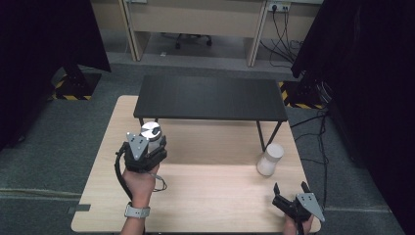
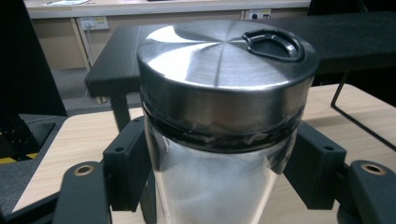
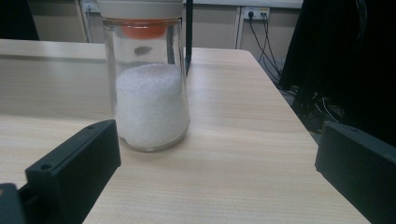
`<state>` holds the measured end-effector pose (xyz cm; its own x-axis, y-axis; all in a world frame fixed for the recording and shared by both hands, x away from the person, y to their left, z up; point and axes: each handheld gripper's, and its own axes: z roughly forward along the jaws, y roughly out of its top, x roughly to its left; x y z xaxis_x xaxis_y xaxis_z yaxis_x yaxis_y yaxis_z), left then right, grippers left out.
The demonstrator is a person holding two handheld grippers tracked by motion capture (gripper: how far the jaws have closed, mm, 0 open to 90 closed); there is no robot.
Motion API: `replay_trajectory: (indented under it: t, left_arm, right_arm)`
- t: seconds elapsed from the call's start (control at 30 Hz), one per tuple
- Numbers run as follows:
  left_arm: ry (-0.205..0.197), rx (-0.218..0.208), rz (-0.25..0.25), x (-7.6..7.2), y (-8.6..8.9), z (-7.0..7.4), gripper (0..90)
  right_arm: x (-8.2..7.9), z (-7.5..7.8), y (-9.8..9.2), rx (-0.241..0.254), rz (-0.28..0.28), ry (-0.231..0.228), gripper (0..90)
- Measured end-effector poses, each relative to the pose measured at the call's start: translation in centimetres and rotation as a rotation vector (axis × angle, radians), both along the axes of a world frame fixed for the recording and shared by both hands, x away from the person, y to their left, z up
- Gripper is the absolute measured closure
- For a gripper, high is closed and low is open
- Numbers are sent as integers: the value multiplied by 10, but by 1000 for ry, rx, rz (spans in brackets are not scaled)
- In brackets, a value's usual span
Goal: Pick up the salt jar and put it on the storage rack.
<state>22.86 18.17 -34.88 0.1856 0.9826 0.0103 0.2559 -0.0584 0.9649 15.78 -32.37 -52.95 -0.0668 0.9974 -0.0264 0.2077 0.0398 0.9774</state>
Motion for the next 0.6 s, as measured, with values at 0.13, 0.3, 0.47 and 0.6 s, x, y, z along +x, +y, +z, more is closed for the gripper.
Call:
replay_trajectory:
  t: [0.13, 0.3, 0.47, 0.6]
  left_arm:
    - [-4, -10, -3, 6, -3, 10, 308]
    - [-5, -26, -3, 13, -5, 22, 308]
    - [-11, -30, 1, 17, -8, 33, 308]
    - [-10, -34, 4, 22, -8, 42, 308]
  right_arm:
    - [0, 0, -1, -2, 6, 0, 3]
    - [0, 0, -1, -8, 8, 0, 3]
    - [0, 0, -1, -5, 10, 1, 3]
    - [1, 0, -1, -6, 12, 2, 3]
